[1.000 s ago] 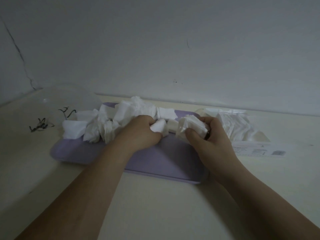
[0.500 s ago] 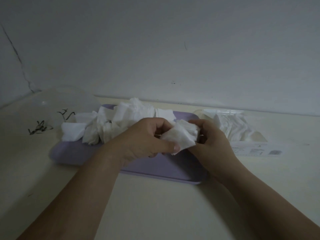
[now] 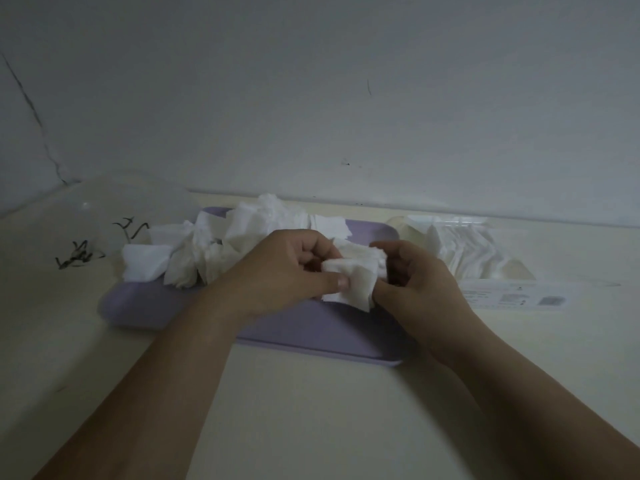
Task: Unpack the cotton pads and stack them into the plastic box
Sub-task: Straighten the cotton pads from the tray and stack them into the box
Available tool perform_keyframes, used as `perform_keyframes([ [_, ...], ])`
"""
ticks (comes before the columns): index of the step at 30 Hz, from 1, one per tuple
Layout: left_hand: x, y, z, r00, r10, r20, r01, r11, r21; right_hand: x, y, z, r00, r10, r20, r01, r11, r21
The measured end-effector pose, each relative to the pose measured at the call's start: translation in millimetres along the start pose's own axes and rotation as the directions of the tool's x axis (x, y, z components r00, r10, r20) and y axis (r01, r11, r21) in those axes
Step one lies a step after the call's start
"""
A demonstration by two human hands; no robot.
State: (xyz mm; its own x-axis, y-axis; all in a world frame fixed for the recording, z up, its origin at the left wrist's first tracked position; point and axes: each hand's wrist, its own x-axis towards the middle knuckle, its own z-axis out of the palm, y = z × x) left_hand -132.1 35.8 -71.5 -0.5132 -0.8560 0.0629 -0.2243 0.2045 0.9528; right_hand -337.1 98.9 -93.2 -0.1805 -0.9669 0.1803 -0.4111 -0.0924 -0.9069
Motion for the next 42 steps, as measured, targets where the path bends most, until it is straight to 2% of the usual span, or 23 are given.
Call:
perform_keyframes([
  [4,1,-2,4,0.997,-0.013,-0.082,0.020,0.996,0.085,2,0,-3,0.993,-0.025,0.115,0.020,0.999,0.046],
  [7,1,-2,10,0.990,-0.013,-0.138,0.016,1.000,0.025,1,-4,-4,0.982,-0.013,0.188,-0.004,0.996,0.094],
  [13,5,0,16,0.979,0.019,-0.205,-0.036,0.996,-0.077,-1,-8,-4,0.997,-0.077,0.003,0.077,0.996,0.048],
  [16,5,0,21,0.987,0.031,-0.159,-0.056,0.986,-0.155,-1,-19,-13,0.995,-0.097,-0.014,0.098,0.989,0.114],
  [19,10,14,32,0.988,0.115,-0.107,-0.133,0.975,-0.177,3,-25,-25,0.992,-0.102,-0.080,0.114,0.980,0.162],
  [21,17,28,42,0.982,0.139,-0.124,-0.161,0.969,-0.187,8,-28,-40,0.993,-0.073,-0.093,0.094,0.963,0.253],
  [24,33,47,56,0.982,0.127,-0.139,-0.156,0.963,-0.218,11,-36,-68,0.997,-0.057,-0.045,0.069,0.938,0.339],
  [26,44,62,71,0.988,0.113,-0.104,-0.133,0.967,-0.217,10,-40,-87,0.992,-0.038,-0.121,0.079,0.931,0.357],
  [28,53,71,86,0.988,0.111,-0.108,-0.131,0.971,-0.200,9,-43,-100,0.946,-0.007,-0.324,0.105,0.953,0.283],
  [29,59,76,96,0.985,0.112,-0.132,-0.132,0.980,-0.152,8,-42,-109,0.897,-0.016,-0.441,0.107,0.978,0.181],
  [31,67,75,111,0.975,0.128,-0.181,-0.126,0.992,0.025,8,-36,-123,0.792,-0.109,-0.601,0.038,0.991,-0.130],
  [32,69,72,117,0.973,0.142,-0.182,-0.123,0.986,0.115,9,-30,-131,0.764,-0.158,-0.626,-0.027,0.961,-0.276],
  [34,74,66,129,0.971,0.179,-0.159,-0.132,0.954,0.270,15,-14,-143,0.767,-0.145,-0.625,-0.132,0.917,-0.376],
  [36,77,61,138,0.969,0.212,-0.125,-0.153,0.916,0.371,21,1,-147,0.813,-0.055,-0.580,-0.230,0.885,-0.405],
  [39,81,55,145,0.969,0.223,-0.108,-0.158,0.892,0.424,24,14,-145,0.867,0.027,-0.497,-0.308,0.813,-0.494],
  [42,82,53,147,0.964,0.243,-0.111,-0.168,0.874,0.455,26,14,-145,0.869,0.068,-0.490,-0.356,0.773,-0.525],
])
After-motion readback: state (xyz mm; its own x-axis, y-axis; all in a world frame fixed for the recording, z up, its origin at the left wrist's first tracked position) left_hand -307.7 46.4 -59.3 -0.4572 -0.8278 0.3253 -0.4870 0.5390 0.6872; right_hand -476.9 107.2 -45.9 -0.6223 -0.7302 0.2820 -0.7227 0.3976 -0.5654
